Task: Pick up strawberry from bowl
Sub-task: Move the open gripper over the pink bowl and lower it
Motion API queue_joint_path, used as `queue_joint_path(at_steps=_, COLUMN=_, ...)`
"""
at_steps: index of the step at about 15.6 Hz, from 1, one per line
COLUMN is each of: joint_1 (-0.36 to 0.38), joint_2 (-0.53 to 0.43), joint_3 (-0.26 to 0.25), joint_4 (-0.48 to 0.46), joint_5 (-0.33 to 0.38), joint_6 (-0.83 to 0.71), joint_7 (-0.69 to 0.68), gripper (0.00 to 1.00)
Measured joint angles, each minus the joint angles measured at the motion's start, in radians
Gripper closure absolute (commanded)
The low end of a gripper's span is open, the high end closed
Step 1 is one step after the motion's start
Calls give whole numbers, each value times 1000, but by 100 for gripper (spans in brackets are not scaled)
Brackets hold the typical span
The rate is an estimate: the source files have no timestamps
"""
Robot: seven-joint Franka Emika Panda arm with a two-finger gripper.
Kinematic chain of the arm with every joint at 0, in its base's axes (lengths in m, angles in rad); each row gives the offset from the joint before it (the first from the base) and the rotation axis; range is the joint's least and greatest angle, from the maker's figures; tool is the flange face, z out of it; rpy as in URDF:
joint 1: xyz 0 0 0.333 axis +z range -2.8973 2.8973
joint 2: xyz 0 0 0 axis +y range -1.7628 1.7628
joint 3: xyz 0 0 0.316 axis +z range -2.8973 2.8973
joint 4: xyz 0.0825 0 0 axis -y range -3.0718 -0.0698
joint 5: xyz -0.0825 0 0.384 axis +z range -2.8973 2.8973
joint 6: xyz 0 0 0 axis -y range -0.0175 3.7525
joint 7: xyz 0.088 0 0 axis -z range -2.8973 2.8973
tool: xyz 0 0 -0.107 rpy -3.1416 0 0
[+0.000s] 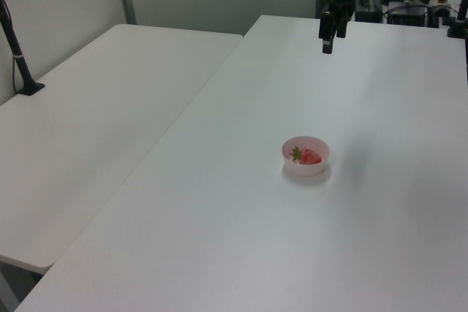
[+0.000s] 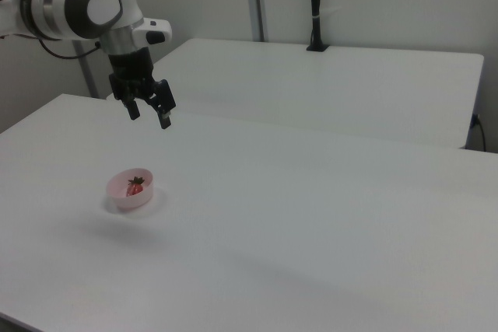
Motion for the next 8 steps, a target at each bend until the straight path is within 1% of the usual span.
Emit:
queue_joint_path(at_steps=1, joint_1=-4, joint_2=0, joint_3=-15, joint_4=2, joint_5=0, joint_6=0, joint_7=-3, gripper=0)
queue_joint_path(at_steps=3, joint_1=-4, joint_2=1, joint_3=-25, joint_4=2, joint_5=0, joint_6=17, joint_7=-48, gripper=0)
queue_joint_path(at_steps=4, joint_1=-5, joint_2=2, joint_3=-38, joint_4=2, joint_5=0, joint_6=31, joint_7=-72, gripper=0)
queue_joint_path(at_steps=8, joint_1=-3, joint_2=14, joint_3=-45, joint_4=0, joint_5=0, joint_6=44, joint_7=-154, gripper=0)
